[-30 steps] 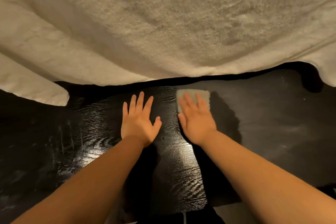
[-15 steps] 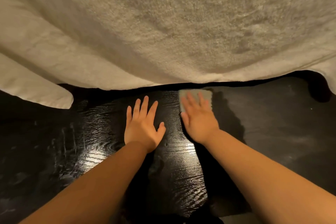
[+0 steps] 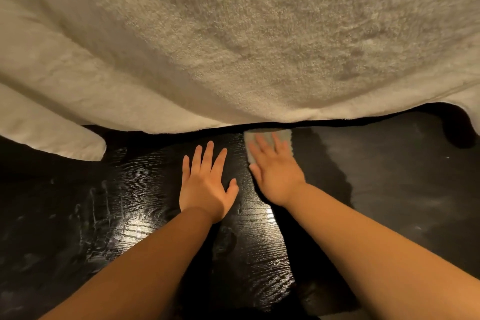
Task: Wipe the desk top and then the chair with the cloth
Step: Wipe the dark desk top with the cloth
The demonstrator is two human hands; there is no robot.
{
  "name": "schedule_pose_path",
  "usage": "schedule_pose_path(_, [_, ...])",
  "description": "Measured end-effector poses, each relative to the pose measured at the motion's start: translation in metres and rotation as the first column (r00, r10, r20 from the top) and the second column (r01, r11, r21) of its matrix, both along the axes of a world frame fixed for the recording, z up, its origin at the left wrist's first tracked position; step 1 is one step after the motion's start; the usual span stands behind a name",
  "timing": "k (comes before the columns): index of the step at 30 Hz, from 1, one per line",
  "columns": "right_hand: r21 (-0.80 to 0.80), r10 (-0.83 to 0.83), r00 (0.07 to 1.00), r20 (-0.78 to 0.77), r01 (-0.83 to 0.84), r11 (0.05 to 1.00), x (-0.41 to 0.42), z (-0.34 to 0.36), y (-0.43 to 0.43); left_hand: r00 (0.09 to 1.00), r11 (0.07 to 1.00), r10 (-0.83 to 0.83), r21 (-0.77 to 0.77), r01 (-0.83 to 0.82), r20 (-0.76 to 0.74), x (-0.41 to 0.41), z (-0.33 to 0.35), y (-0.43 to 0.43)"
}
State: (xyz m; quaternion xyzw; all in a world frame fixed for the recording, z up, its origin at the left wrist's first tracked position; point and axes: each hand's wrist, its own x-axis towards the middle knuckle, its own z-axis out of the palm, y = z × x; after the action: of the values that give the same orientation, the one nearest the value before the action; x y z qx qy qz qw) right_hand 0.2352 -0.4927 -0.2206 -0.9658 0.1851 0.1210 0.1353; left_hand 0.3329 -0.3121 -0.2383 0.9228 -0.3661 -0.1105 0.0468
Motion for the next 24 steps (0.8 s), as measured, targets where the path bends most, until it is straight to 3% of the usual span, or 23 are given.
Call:
schedule_pose_path(2, [0.016,0.152,0.988,-0.011,-0.151,0.988,-0.004,-0.001,0.001,1.000,1.000,-0.002,0.008,0.002,0.001,0.000,0.000,0.001])
schedule_pose_path(4, [0.014,0.172,0.985,-0.016,-0.172,0.985,-0.008,-0.004,-0.020,1.000,1.000,-0.001,0.016,0.002,-0.008,0.000,0.001,0.001])
schedule_pose_path(9, [-0.092,-0.161,0.987,-0.008,0.159,0.983,-0.003,-0.001,-0.064,1.000,1.000,0.002,0.013,-0.001,-0.025,0.001,0.002,0.000])
schedule_pose_path(12, [-0.063,-0.214,0.977,0.005,0.214,0.975,0.010,-0.002,-0.036,1.000,1.000,-0.001,0.008,0.001,-0.019,0.000,0.002,0.000])
schedule_pose_path(14, [0.009,-0.076,0.996,0.039,0.076,0.997,0.010,-0.006,-0.012,1.000,1.000,-0.002,0.009,0.002,-0.009,0.000,0.001,0.000])
schedule_pose_path(17, [-0.003,0.179,0.977,0.114,-0.179,0.984,-0.002,-0.009,-0.011,1.000,1.000,-0.002,0.005,0.002,0.006,0.000,0.001,0.001])
schedule_pose_path(19, [-0.042,0.211,0.972,0.102,-0.208,0.977,-0.007,-0.015,-0.037,1.000,1.000,0.002,-0.005,-0.002,0.000,0.000,0.001,0.000])
schedule_pose_path(21, [-0.096,0.117,0.987,0.110,-0.107,0.990,-0.011,-0.017,-0.068,1.000,1.000,0.008,-0.009,-0.008,-0.014,0.001,0.001,0.000])
schedule_pose_path(24, [-0.177,-0.137,0.972,0.193,0.172,0.969,-0.018,-0.016,-0.095,1.000,1.000,0.003,0.022,-0.002,-0.015,0.001,0.000,0.000])
